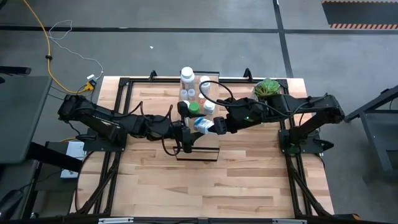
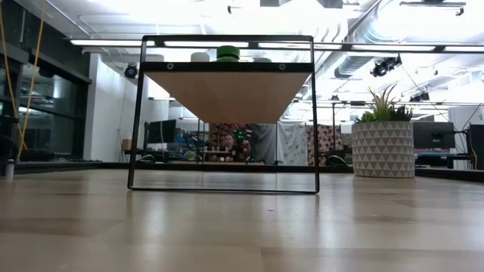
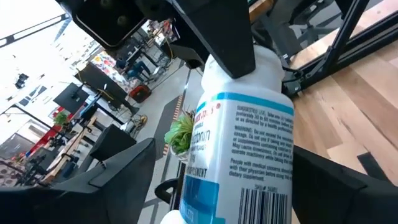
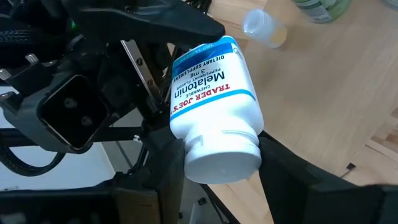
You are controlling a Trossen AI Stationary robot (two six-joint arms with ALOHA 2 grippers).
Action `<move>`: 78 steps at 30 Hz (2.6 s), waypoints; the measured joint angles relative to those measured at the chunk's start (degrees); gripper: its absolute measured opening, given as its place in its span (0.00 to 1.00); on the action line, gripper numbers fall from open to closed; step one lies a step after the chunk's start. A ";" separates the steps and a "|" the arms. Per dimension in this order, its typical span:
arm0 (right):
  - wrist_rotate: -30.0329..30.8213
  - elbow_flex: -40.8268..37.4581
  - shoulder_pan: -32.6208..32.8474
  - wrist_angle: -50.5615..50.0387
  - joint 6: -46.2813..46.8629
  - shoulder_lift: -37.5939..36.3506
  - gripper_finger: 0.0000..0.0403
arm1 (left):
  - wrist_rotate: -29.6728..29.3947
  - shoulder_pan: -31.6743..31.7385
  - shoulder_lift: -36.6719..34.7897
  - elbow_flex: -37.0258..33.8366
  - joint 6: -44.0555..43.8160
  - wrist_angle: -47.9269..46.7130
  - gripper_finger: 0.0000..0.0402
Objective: Pick and place medicine bottles onto shelf by color
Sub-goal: Put the blue medicine bottle on the shelf
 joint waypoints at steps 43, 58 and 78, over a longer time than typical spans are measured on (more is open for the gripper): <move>6.23 0.11 0.13 -18.21 -15.11 -8.78 0.50 | 12.92 4.45 -2.89 -0.07 -23.91 -10.57 0.36; 13.75 -20.01 12.32 -6.82 -10.97 -13.96 0.50 | 32.33 8.71 -3.76 -3.73 -48.30 4.15 0.37; 30.00 -35.45 3.91 64.34 -46.34 -19.62 0.03 | 25.37 9.23 -3.74 -7.50 -59.72 22.53 0.37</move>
